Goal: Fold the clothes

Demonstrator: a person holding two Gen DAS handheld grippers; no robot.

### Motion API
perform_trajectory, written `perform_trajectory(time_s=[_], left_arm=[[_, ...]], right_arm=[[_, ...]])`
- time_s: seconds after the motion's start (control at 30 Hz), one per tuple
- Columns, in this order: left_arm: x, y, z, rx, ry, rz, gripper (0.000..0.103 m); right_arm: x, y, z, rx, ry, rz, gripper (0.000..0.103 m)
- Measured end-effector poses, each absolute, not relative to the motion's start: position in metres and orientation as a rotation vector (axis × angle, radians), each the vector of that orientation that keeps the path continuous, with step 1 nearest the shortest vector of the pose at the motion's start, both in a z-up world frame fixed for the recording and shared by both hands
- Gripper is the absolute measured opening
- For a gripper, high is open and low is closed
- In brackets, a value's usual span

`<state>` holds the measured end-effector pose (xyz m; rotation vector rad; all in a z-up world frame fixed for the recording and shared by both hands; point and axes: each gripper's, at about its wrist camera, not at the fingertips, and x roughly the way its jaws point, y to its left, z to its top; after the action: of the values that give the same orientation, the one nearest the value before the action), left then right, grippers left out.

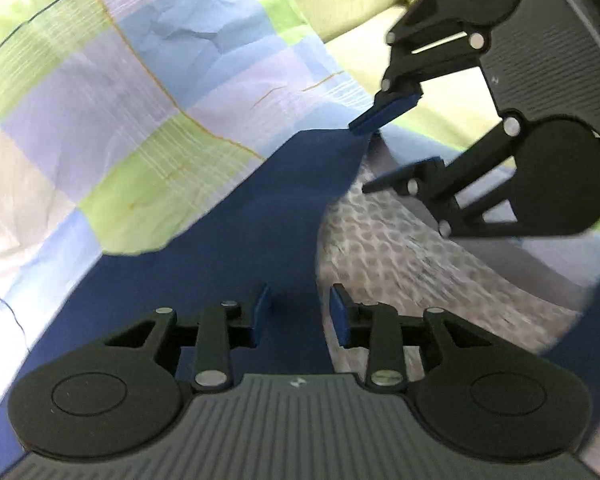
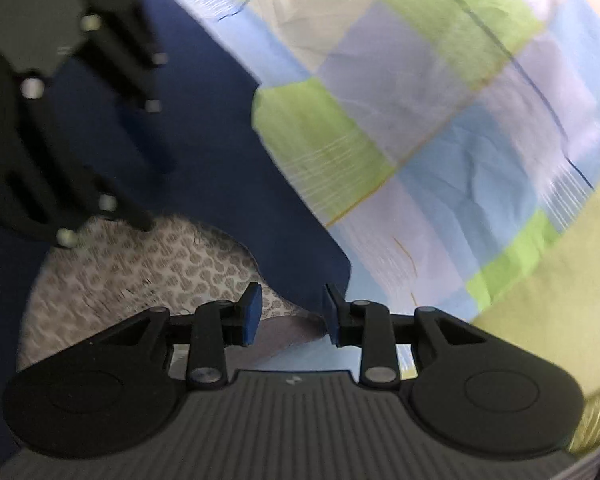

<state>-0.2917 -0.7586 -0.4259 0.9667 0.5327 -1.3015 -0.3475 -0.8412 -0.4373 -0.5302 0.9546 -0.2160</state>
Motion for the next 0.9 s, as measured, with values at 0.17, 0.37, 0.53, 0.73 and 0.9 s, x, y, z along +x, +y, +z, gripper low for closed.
perform_trajectory(time_s=[0.17,0.37,0.53,0.73,0.9], left_arm=[[-0.286,-0.759,-0.433,0.952,0.535,-1.283,0.025],[-0.288,-0.744,-0.423,0.985,0.46,-1.401,0.0],[-0.305,-0.738,-0.443,1.087,0.391,-1.45,0.0],[-0.299,-0.724,-0.424,1.082,0.459,-1.543,0.013],[-0.297,-0.692,-0.413,1.084,0.43,-1.572,0.014]], right_arm=[[-0.334,-0.838,-0.452,-0.643,0.931,-0.099,0.028],[-0.329,-0.846,-0.446,-0.629,0.915,-0.088,0.0],[-0.35,-0.834,-0.447,-0.601,0.959,-0.087,0.0],[-0.346,-0.841,-0.448,-0.494,0.98,-0.217,0.029],[-0.369,-0.879,-0.411,-0.074,0.847,-0.46,0.039]])
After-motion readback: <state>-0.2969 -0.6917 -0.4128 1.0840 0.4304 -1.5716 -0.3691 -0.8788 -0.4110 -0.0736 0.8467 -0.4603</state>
